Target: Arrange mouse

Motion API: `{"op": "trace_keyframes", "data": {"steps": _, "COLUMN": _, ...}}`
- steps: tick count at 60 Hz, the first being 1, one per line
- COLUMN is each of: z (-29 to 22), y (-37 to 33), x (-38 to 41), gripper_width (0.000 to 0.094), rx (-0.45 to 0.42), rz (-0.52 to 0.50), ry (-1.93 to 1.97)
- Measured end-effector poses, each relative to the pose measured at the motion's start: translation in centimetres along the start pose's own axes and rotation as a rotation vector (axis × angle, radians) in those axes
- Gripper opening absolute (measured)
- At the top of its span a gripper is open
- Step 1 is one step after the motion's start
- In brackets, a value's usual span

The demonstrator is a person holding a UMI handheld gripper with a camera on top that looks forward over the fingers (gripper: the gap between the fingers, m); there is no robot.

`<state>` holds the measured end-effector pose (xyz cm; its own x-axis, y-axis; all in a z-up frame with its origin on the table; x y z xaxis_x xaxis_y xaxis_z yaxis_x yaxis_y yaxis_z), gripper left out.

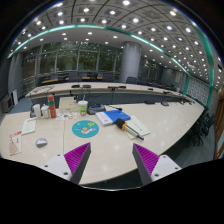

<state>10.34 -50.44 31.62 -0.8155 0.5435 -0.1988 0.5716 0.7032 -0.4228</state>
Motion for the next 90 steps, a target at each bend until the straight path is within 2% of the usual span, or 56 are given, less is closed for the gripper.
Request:
{"op": "trace_keyframes", "data": {"steps": 13, "z": 3.4, "y": 1.7, "x": 3.3, "gripper_width": 0.0860, "rx": 0.052, "rz": -0.035, "ry": -0.040}}
{"op": "trace_keyframes", "data": {"steps": 22, "z": 8.4, "y": 2.7, "x": 9.4, "gripper_width": 0.0858, "rx": 0.105, "rz": -0.133, "ry": -0.099}}
{"op": "trace_keyframes", "data": {"steps": 33, "z": 13.7, "y": 3.5, "x": 22.6, "gripper_width": 0.0857, "rx": 0.118, "rz": -0.311, "ry": -0.139}}
{"op": "trace_keyframes", "data": {"steps": 44, "z": 14.8, "y": 5.7, "x": 36.2, "gripper_width": 0.0851, "rx": 0.125, "rz": -0.436, "ry": -0.127}}
{"op": "trace_keyframes", "data": {"steps": 59, "z": 13.5, "y": 10.7, "x": 47.6, "gripper_width": 0.0850, "rx": 0.163, "rz": -0.453, "ry": -0.107}}
{"op": "trace_keyframes", "data": {"steps": 80, "z": 10.2, "y": 16.2, "x": 53.3, "gripper_width": 0.0827, "rx": 0.185, "rz": -0.393, "ry": -0.087}}
{"op": "trace_keyframes", "data": {"steps": 86, "z": 9.8, "y": 17.1, "x": 54.5, "gripper_width": 0.0733, "rx": 0.173, "rz": -0.367, "ry": -0.106}}
{"op": "trace_keyframes", "data": {"steps": 90, "z": 9.8, "y": 17.6, "x": 54.8, "gripper_width": 0.0591, "rx": 0.164, "rz": -0.339, "ry": -0.126}}
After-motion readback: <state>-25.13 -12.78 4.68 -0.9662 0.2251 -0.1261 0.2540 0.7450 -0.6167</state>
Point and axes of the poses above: the point between the fingertips, and its own axes, seen from behind it with the camera up: x to the left, z down, y forward, the way the camera looks, the point moved 10 cm from there along -y, backward, against the way the camera looks, and after that the axes turned 10 degrees about z, right-handed, at the moved point
